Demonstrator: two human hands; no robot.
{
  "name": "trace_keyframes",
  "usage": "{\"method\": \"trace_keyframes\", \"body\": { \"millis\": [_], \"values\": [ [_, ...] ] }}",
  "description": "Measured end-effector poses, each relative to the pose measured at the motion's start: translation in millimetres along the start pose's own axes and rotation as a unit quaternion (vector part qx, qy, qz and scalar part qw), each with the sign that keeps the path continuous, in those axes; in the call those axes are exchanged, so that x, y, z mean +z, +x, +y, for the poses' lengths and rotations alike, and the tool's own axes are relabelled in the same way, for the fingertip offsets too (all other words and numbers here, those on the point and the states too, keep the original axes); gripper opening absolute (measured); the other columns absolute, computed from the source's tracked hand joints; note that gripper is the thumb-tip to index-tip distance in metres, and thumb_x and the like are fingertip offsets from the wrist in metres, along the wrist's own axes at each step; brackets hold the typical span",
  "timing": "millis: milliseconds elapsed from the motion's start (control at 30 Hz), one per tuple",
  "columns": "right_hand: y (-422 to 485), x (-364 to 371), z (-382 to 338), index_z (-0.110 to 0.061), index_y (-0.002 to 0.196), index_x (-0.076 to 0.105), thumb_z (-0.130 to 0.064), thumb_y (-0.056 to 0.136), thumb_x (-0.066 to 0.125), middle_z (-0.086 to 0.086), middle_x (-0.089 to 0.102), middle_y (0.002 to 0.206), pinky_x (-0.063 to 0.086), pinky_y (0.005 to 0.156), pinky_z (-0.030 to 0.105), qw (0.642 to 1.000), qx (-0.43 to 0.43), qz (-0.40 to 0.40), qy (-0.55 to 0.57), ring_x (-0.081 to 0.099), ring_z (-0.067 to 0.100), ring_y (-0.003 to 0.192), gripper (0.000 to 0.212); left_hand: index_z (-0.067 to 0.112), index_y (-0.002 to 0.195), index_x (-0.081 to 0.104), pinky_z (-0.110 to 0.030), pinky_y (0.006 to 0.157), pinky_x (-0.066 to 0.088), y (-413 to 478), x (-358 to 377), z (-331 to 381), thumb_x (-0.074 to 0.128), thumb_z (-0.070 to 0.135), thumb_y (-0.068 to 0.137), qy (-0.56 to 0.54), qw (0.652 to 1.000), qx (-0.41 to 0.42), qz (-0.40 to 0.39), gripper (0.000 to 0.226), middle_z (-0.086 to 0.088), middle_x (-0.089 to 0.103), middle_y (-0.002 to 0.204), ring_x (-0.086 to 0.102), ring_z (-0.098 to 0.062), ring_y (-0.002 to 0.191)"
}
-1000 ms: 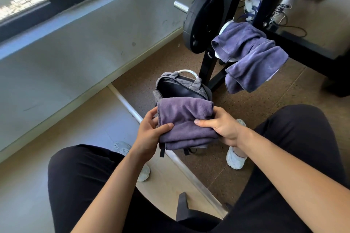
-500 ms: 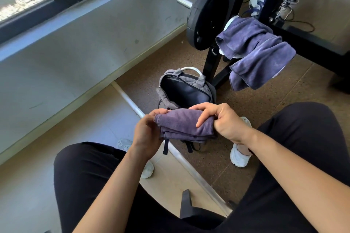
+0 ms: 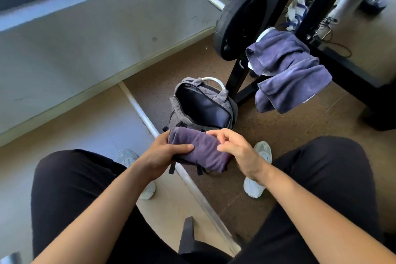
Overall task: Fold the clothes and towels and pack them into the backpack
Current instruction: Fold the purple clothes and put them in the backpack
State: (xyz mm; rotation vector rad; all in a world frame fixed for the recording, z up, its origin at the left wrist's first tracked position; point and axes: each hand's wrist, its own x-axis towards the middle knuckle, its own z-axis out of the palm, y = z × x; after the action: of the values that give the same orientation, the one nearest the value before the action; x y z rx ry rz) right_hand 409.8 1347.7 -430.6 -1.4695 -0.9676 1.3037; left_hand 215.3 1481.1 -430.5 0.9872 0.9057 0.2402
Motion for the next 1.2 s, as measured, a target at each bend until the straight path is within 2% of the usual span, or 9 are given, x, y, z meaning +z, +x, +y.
{"method": "trace_keyframes", "body": {
  "millis": [167, 333, 500, 600, 733, 833, 933, 1067, 1200],
  "values": [
    [8.8, -6.4, 6.7, -0.016, 0.122, 0.054, -0.034, 0.070, 0.082, 0.005, 0.067, 0.115, 0.054, 0.086, 0.026, 0.999, 0.028, -0.008, -0.043, 0.066, 0.011, 0.102, 0.062, 0.010, 0.107, 0.065, -0.032, 0.075, 0.060, 13.1, 3.4, 2.6, 0.084, 0.005, 0.069, 0.082, 0.992, 0.092, -0.033, 0.042, -0.007, 0.075, 0.096, 0.073, -0.022, 0.091],
    [22.4, -17.9, 5.3, -0.031, 0.140, 0.053, -0.012, 0.081, 0.076, -0.012, 0.061, 0.135, 0.048, 0.107, 0.031, 0.987, 0.006, 0.010, -0.161, 0.057, 0.003, 0.125, 0.066, 0.014, 0.109, 0.063, -0.042, 0.082, 0.061, 51.2, -6.2, 6.5, 0.092, 0.022, 0.067, 0.241, 0.957, 0.159, -0.017, 0.052, -0.007, 0.071, 0.102, 0.070, -0.021, 0.094],
    [48.2, -45.6, -7.8, -0.040, 0.145, 0.050, -0.008, 0.088, 0.069, -0.017, 0.055, 0.144, 0.042, 0.113, 0.028, 0.976, 0.020, 0.093, -0.197, 0.048, -0.003, 0.133, 0.068, 0.033, 0.130, 0.058, -0.036, 0.098, 0.050, 106.9, -30.5, 28.5, 0.067, 0.055, 0.080, 0.490, 0.847, 0.198, -0.061, 0.056, 0.010, 0.064, 0.126, 0.059, -0.013, 0.115],
    [74.5, -58.5, -7.6, -0.042, 0.142, 0.053, -0.008, 0.087, 0.067, -0.014, 0.059, 0.142, 0.042, 0.113, 0.029, 0.962, 0.020, 0.126, -0.242, 0.051, 0.001, 0.133, 0.066, 0.027, 0.109, 0.075, -0.043, 0.091, 0.049, 148.6, -50.5, 37.6, 0.044, 0.055, 0.090, 0.622, 0.753, 0.215, 0.003, 0.046, 0.005, 0.072, 0.112, 0.062, -0.021, 0.106],
    [120.3, -68.6, 3.4, -0.041, 0.144, 0.051, -0.010, 0.088, 0.063, -0.009, 0.059, 0.142, 0.043, 0.113, 0.036, 0.941, 0.035, 0.104, -0.319, 0.052, 0.011, 0.133, 0.065, 0.028, 0.098, 0.077, -0.034, 0.078, 0.038, 192.7, -66.6, 43.2, 0.069, 0.044, 0.092, 0.691, 0.682, 0.228, 0.077, 0.019, 0.006, 0.075, 0.097, 0.064, -0.025, 0.097],
    [150.8, -72.5, 18.9, -0.038, 0.147, 0.047, -0.011, 0.091, 0.058, 0.000, 0.062, 0.134, 0.047, 0.106, 0.041, 0.917, 0.038, 0.076, -0.391, 0.056, 0.022, 0.125, 0.063, 0.031, 0.124, 0.067, -0.042, 0.094, 0.041, 220.6, -77.2, 43.7, 0.088, 0.037, 0.068, 0.732, 0.622, 0.278, 0.019, 0.060, 0.004, 0.061, 0.133, 0.051, -0.029, 0.122],
    [176.4, -68.7, 38.4, -0.032, 0.149, 0.048, -0.011, 0.091, 0.058, 0.004, 0.063, 0.131, 0.047, 0.102, 0.044, 0.898, 0.026, 0.030, -0.438, 0.057, 0.027, 0.121, 0.062, 0.034, 0.154, 0.037, -0.053, 0.114, 0.030, 238.6, -82.9, 51.0, 0.086, 0.049, 0.058, 0.761, 0.580, 0.280, -0.076, 0.109, 0.002, 0.029, 0.165, 0.024, -0.030, 0.148],
    [213.7, -55.8, 65.0, -0.036, 0.151, 0.040, -0.018, 0.095, 0.055, 0.004, 0.057, 0.133, 0.048, 0.096, 0.049, 0.865, 0.034, -0.015, -0.500, 0.057, 0.032, 0.117, 0.061, 0.037, 0.163, -0.003, -0.056, 0.122, 0.012, 259.4, -90.7, 54.2, 0.078, 0.070, 0.052, 0.792, 0.537, 0.263, -0.119, 0.141, 0.004, -0.001, 0.173, 0.000, -0.033, 0.156],
    [239.3, -32.0, 88.2, -0.035, 0.149, 0.040, -0.019, 0.096, 0.057, 0.009, 0.051, 0.131, 0.053, 0.087, 0.050, 0.819, 0.050, -0.036, -0.571, 0.059, 0.037, 0.109, 0.058, 0.036, 0.161, -0.013, -0.058, 0.123, 0.012, 269.8, -86.5, 46.1, 0.075, 0.079, 0.051, 0.801, 0.520, 0.263, -0.138, 0.148, -0.001, -0.013, 0.172, -0.008, -0.038, 0.157]
  ]
}}
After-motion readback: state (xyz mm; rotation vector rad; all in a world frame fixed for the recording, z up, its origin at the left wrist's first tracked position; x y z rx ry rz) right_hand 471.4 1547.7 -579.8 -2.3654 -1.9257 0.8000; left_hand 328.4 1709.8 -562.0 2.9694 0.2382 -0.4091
